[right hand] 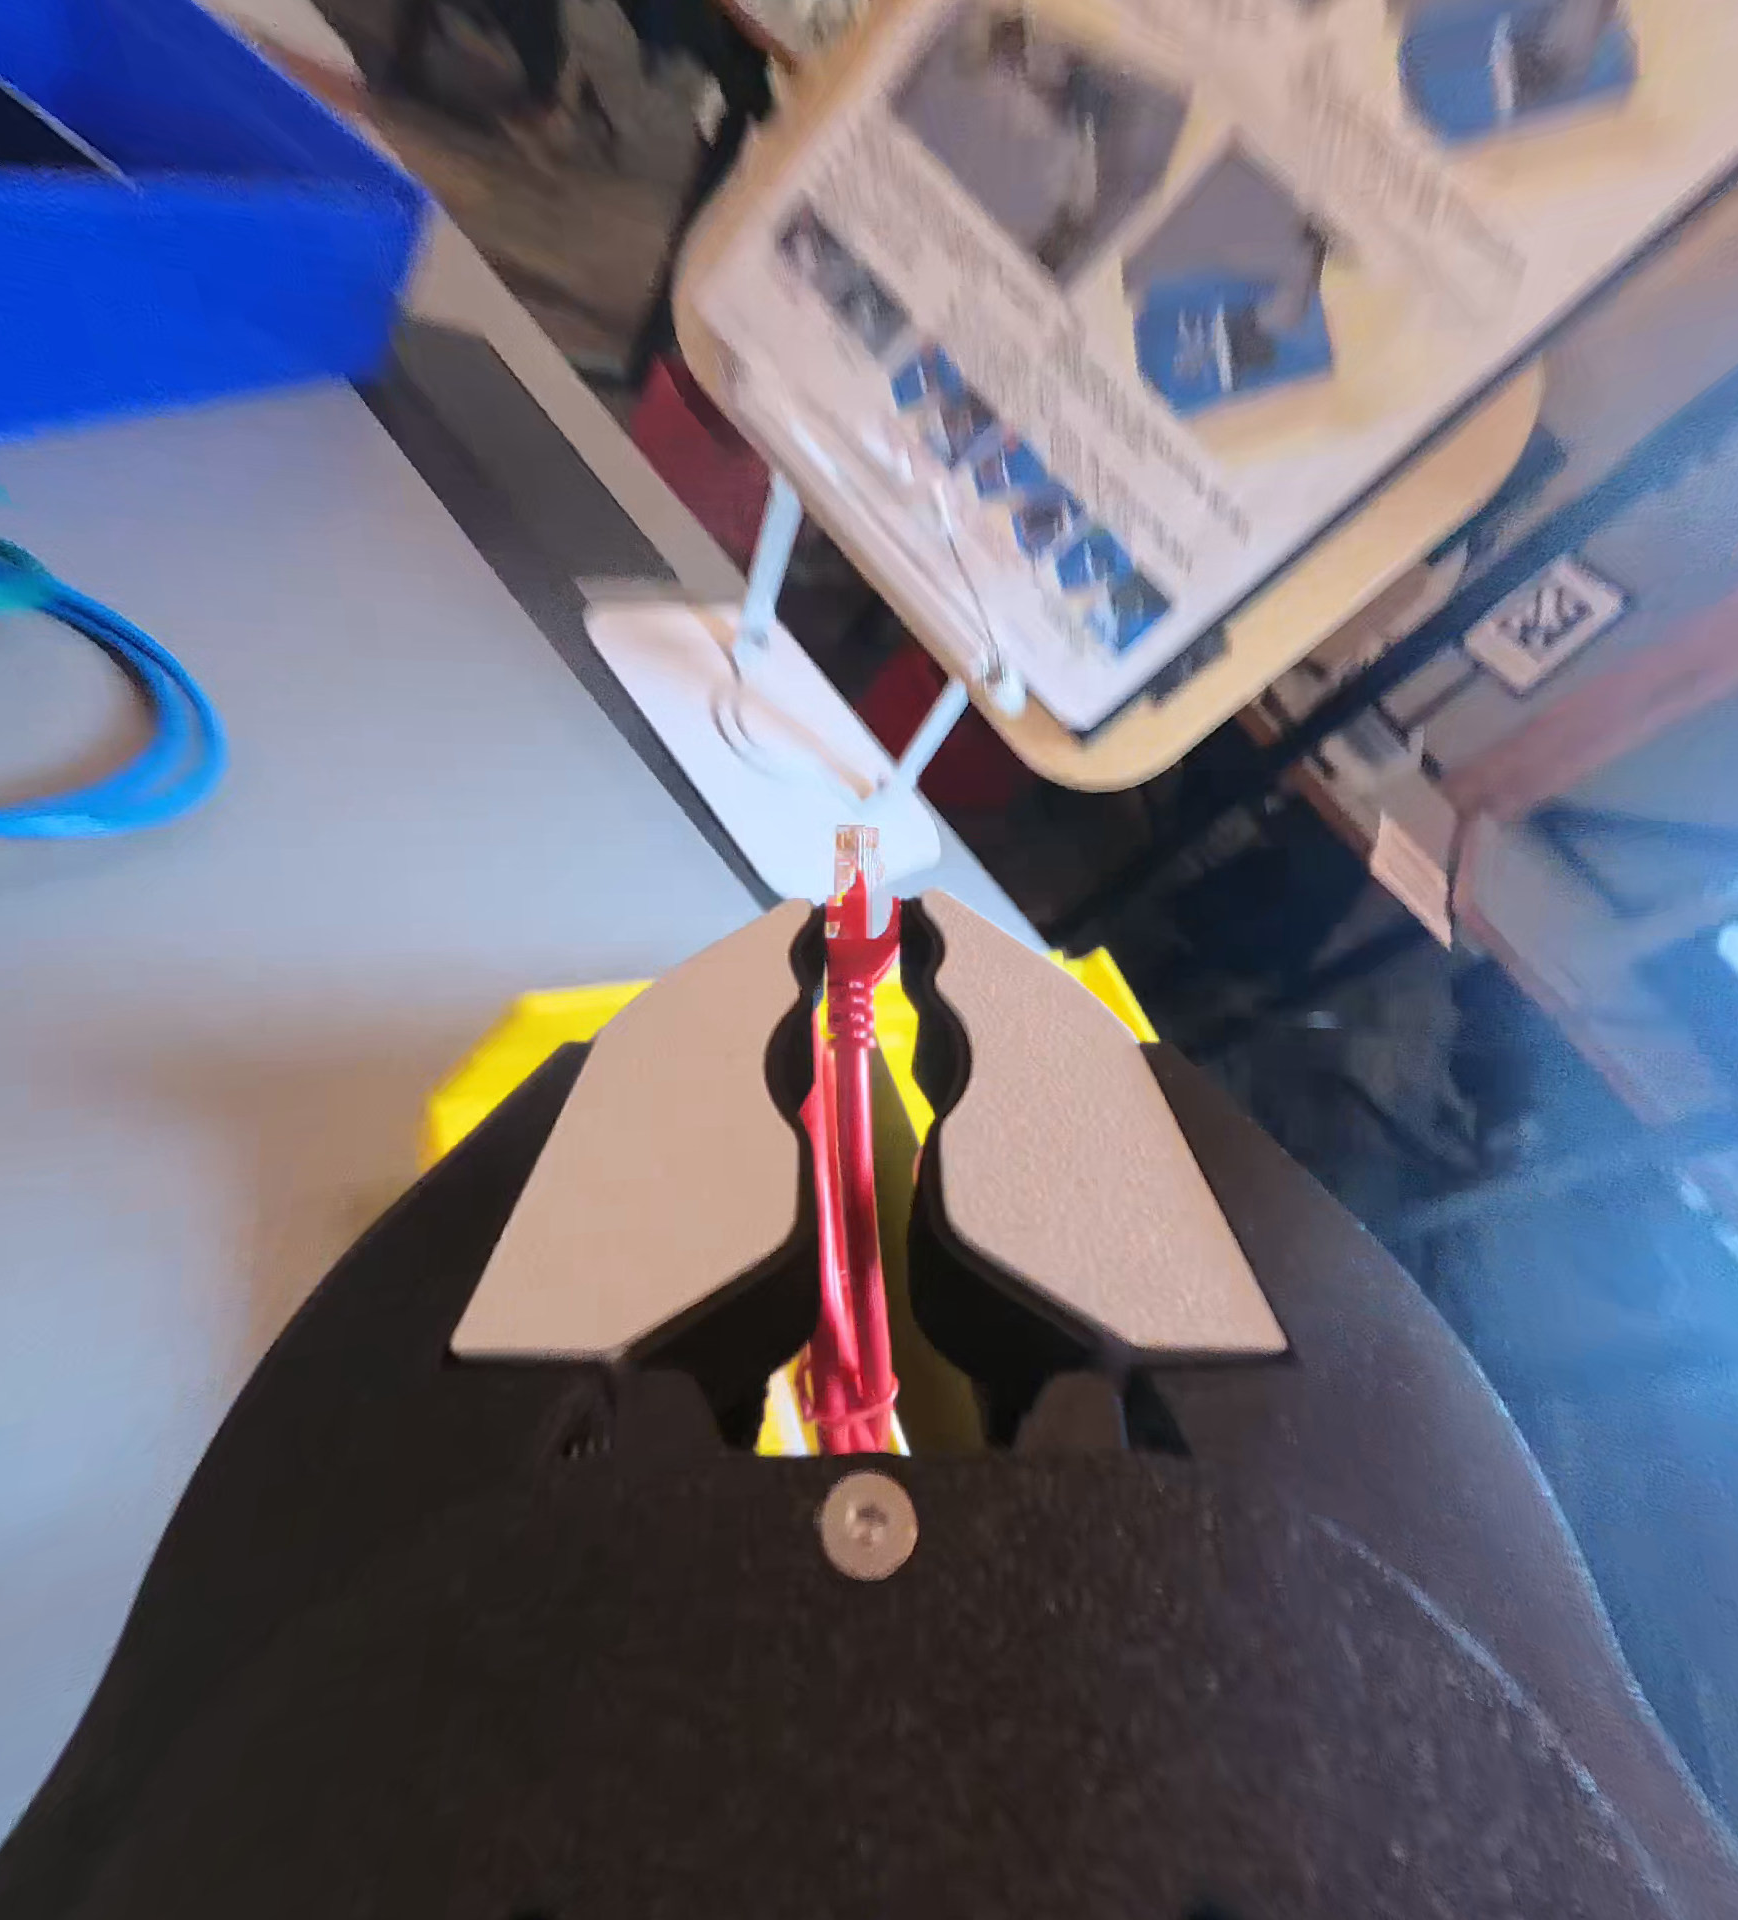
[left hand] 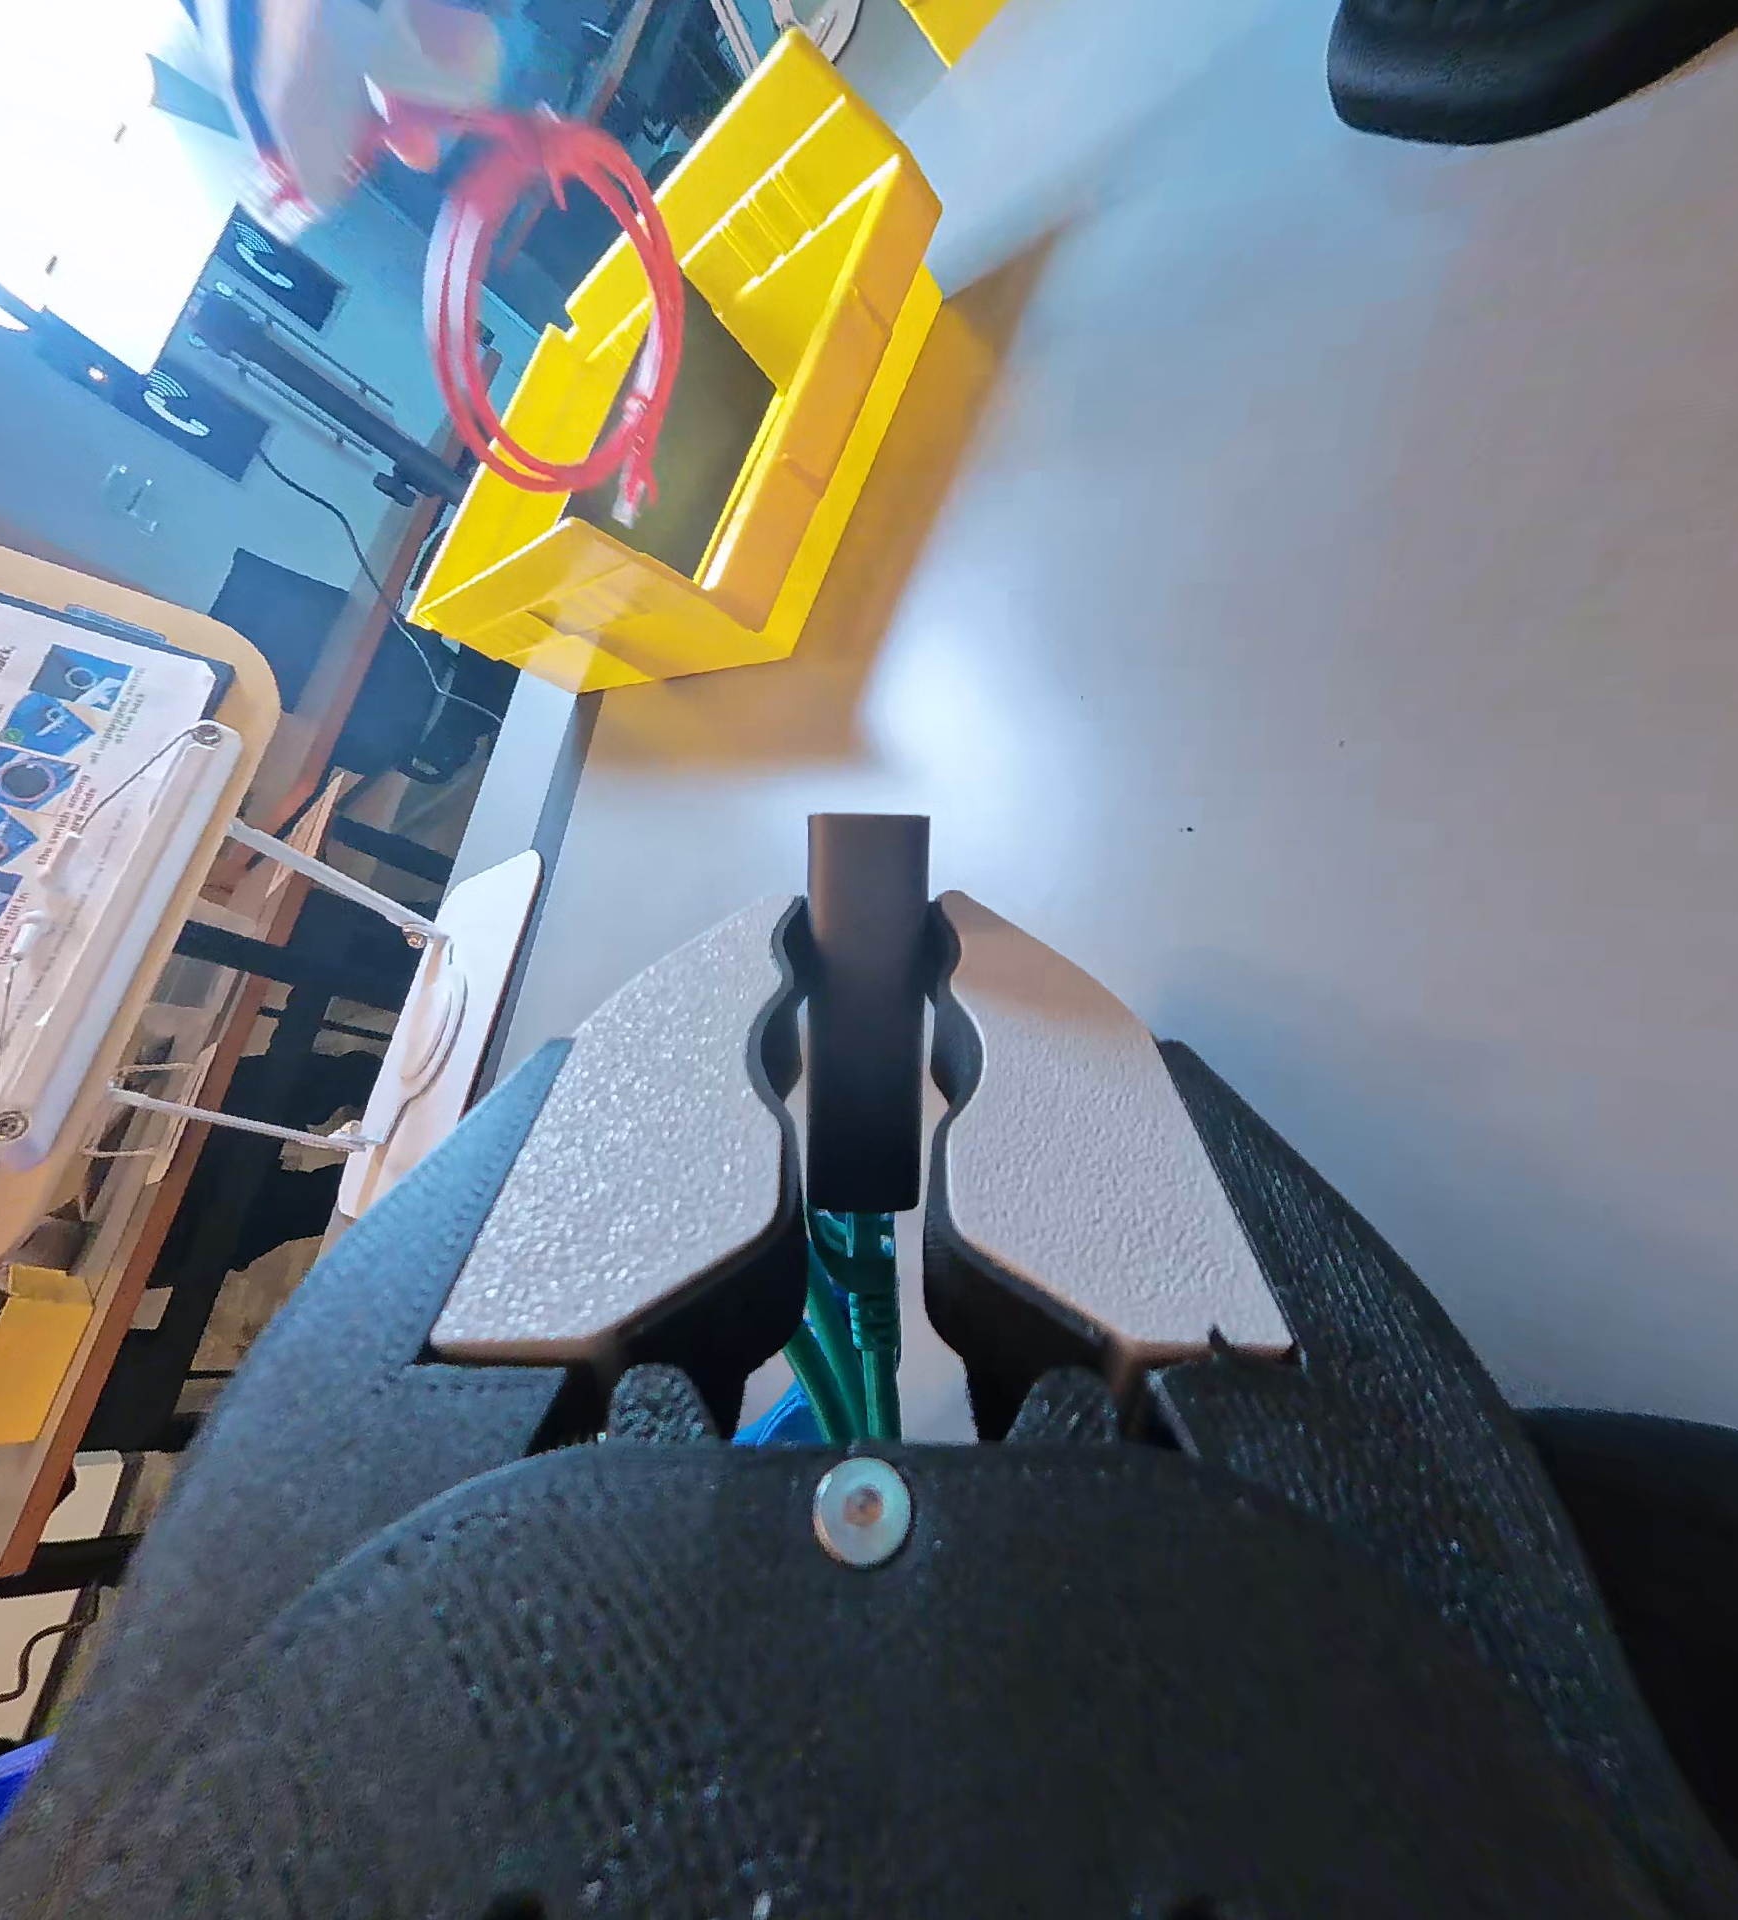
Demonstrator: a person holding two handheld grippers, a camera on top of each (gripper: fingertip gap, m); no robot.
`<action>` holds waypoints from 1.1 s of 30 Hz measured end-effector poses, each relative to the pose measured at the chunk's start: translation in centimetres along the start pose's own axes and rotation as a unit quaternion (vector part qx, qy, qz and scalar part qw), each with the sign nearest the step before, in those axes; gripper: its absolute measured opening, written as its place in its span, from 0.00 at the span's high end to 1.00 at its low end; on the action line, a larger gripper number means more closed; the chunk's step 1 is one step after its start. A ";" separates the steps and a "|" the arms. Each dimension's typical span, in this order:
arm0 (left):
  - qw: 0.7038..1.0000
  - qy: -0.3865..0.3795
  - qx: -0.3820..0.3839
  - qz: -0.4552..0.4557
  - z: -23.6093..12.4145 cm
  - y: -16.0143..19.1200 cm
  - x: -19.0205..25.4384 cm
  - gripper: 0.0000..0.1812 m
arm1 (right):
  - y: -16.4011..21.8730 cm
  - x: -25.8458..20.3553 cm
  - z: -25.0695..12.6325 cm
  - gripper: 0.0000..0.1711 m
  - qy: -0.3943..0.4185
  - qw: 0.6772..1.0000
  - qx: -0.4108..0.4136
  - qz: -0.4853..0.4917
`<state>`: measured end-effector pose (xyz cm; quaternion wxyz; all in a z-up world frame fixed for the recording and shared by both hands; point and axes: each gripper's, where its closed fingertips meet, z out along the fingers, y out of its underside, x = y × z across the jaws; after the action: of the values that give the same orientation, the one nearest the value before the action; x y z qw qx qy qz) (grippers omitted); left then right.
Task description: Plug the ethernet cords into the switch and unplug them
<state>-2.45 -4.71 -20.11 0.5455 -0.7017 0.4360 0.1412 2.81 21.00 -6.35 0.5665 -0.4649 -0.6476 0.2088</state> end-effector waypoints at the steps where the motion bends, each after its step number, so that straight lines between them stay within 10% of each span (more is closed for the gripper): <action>1: 1.000 -0.001 0.003 -0.004 0.0 0.0 -0.1 0.89 | 1.8 0.3 1.0 0.92 0.007 0.999 -0.030 0.009; 11: 1.000 0.001 0.011 -0.014 0.2 0.2 0.1 0.89 | 7.9 -0.8 3.2 0.92 -0.043 0.981 -0.110 0.153; 20: 1.000 -0.004 0.018 -0.023 0.0 0.0 -0.1 0.88 | 14.6 8.3 -2.3 0.80 0.206 0.915 -0.346 0.014; 27: 0.999 -0.017 0.033 -0.030 -0.2 -0.5 -0.6 0.89 | 10.3 7.5 -4.2 0.79 0.190 0.951 -0.238 0.053; 33: 0.994 -0.030 0.085 -0.058 -1.3 -2.0 -1.6 0.89 | -1.3 -9.3 -2.7 0.79 -0.100 0.995 0.017 0.015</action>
<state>-2.18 -5.03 -17.25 0.6235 -0.6725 0.3878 0.0927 4.11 11.92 -9.58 0.5033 -0.4416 -0.6902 0.2743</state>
